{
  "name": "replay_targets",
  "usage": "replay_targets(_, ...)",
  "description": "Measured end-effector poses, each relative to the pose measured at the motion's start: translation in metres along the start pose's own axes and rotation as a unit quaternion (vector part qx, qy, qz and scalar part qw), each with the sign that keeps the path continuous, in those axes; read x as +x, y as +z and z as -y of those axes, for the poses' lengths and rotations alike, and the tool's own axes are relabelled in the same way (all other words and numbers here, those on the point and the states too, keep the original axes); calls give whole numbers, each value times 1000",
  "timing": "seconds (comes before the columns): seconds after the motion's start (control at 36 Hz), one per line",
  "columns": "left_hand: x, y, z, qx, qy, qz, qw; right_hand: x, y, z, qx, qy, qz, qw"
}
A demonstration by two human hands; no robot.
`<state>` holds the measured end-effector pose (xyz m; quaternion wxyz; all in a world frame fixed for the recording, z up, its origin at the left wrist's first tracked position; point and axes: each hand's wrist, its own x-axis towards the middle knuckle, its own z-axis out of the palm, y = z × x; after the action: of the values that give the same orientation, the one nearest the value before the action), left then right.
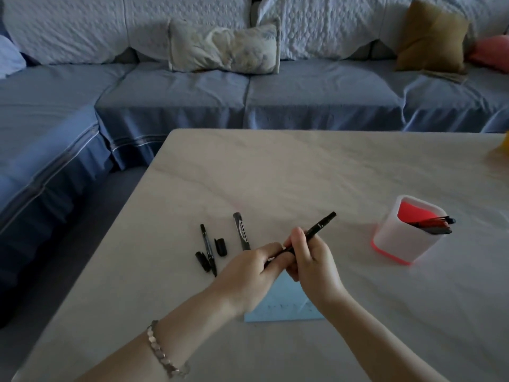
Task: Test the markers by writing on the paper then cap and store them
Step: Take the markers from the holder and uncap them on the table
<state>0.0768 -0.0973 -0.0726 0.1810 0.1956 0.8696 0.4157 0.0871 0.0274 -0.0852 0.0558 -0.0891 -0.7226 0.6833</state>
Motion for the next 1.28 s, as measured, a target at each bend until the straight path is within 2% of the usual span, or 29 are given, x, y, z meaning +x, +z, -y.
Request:
replay_targets(0.06,2,-4,5,4,-43,16,999,6,-5,2,33,10,-43,998)
replay_targets(0.14,7,-14,25,-64,-127,7,990,24,-23,8,100,56,-86,990)
replay_targets(0.22,15,-19,43,-60,-149,-26,987,41,-39,6,105,155,-32,982)
replay_targets(0.31,31,-19,46,-62,-150,-63,985,54,-45,-3,152,258,16,954)
replay_targets(0.42,70,-20,53,8,-138,-123,983,70,-47,-13,127,330,53,934)
replay_targets(0.53,96,-12,54,71,-143,-137,978,82,-50,-22,-90,271,131,949)
replay_targets(0.61,103,-2,57,109,-134,-125,977,93,-44,-30,-271,199,176,925)
replay_targets(0.69,106,6,62,153,-132,-112,973,106,-29,-44,-332,155,157,917)
replay_targets(0.97,112,10,68,273,-100,-65,955,116,10,-80,-356,94,82,926)
replay_targets(1.11,110,7,72,273,-108,-61,954,115,11,-84,-361,93,86,924)
replay_targets(1.28,107,6,78,288,-107,-63,950,91,1,-75,-280,95,97,950)
